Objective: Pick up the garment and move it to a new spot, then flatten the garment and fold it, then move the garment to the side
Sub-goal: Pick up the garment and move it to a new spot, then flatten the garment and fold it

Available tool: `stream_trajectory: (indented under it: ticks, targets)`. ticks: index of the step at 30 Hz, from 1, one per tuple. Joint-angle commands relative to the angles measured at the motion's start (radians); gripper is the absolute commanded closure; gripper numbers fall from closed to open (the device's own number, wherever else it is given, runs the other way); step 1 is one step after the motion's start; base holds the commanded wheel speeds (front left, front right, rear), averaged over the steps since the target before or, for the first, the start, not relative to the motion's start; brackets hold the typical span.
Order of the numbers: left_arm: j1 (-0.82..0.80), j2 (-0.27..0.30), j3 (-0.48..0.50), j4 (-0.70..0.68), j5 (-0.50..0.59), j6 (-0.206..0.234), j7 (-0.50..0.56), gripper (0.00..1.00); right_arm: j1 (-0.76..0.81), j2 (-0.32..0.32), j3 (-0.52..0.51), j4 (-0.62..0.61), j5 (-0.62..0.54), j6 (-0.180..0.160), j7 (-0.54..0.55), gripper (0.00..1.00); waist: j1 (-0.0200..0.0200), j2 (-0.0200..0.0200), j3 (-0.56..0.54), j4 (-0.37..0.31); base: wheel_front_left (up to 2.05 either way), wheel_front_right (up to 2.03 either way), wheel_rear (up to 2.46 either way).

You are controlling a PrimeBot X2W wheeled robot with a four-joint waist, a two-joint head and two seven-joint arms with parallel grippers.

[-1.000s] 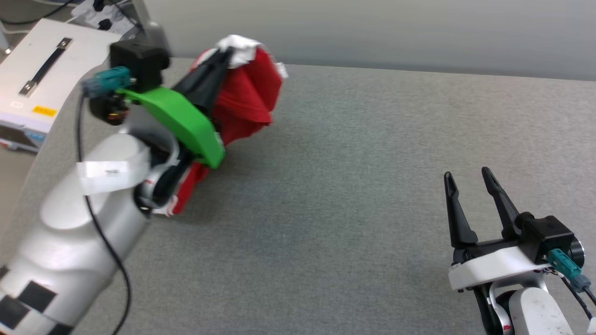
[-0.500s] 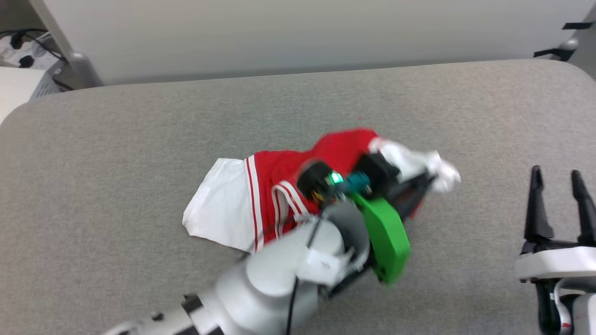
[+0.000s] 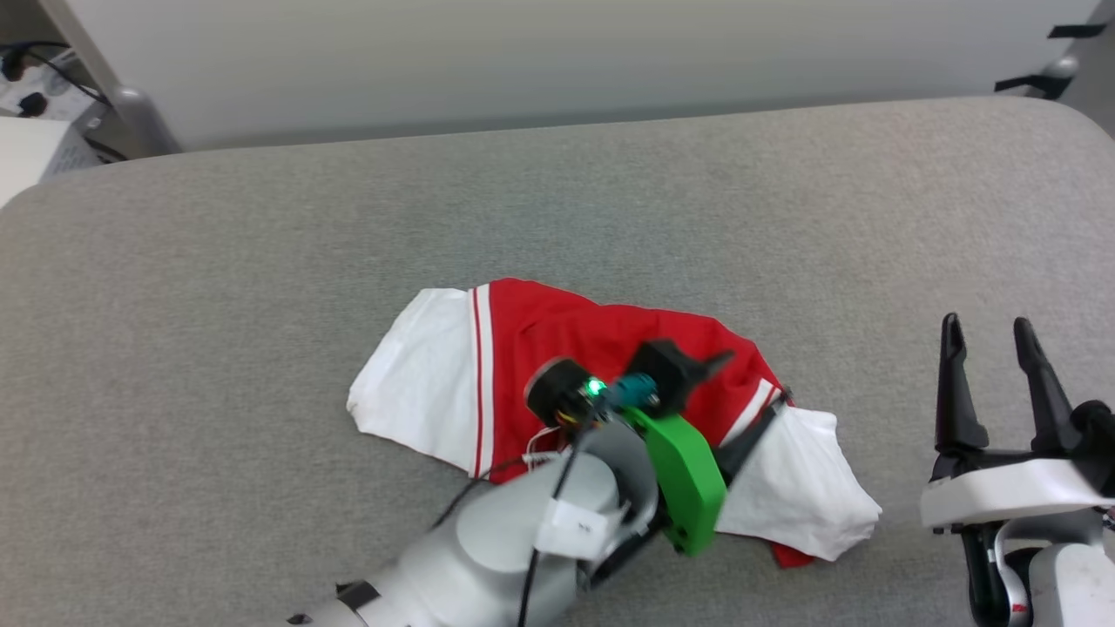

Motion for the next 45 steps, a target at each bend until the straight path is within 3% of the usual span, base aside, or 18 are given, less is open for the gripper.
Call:
stream_trajectory:
  ticks: [1, 6, 10, 15, 18, 28, 39, 45]
  targets:
    - [-0.024, 0.006, 0.026, 0.017, -0.009, 0.009, -0.021, 0.0, 0.018, -0.001, 0.008, 0.007, -0.002, -0.001, -0.009, 0.0, 0.0001, -0.0001, -0.033, 0.038, 0.0, 0.0, 0.0]
    - [-0.033, 0.076, 0.129, 0.029, 0.012, 0.016, -0.055, 0.0, 0.048, -0.001, 0.031, 0.024, -0.019, -0.001, -0.009, 0.0, 0.0001, -0.0001, -0.081, 0.094, 0.0, 0.0, 0.0]
    - [0.023, 0.159, 0.269, -0.068, 0.073, 0.036, -0.057, 0.0, 0.074, -0.001, 0.044, 0.034, -0.031, -0.001, -0.009, 0.0, 0.0001, -0.0001, -0.112, 0.131, 0.0, 0.0, 0.0]
    - [0.241, 0.273, 0.493, -0.252, 0.178, 0.054, -0.057, 0.0, 0.114, -0.001, 0.077, 0.05, -0.038, -0.001, -0.007, 0.0, 0.0001, -0.0001, -0.141, 0.167, 0.0, 0.0, 0.0]
    - [0.368, 0.302, 0.584, -0.325, 0.223, 0.051, -0.057, 0.0, 0.13, -0.004, 0.093, 0.056, -0.034, -0.001, 0.001, 0.0, 0.0001, -0.0001, -0.15, 0.176, 0.0, 0.0, 0.0]
    - [0.657, 0.252, 0.761, -0.428, 0.369, 0.03, -0.057, 0.0, 0.166, -0.008, 0.127, 0.072, -0.016, -0.001, 0.026, 0.0, 0.0001, -0.0001, -0.165, 0.186, 0.0, 0.0, 0.0]
    - [0.716, 0.193, 0.893, -0.442, 0.458, -0.041, -0.057, 0.0, 0.169, -0.014, 0.134, 0.057, -0.023, -0.001, 0.06, 0.0, 0.0001, -0.0001, -0.164, 0.188, 0.0, 0.0, 0.0]
    - [0.705, 0.155, 0.912, -0.42, 0.489, -0.07, -0.057, 0.0, 0.156, -0.047, 0.165, 0.022, -0.011, -0.001, 0.238, 0.0, 0.0001, -0.0001, -0.139, 0.202, 0.0, 0.0, 0.0]
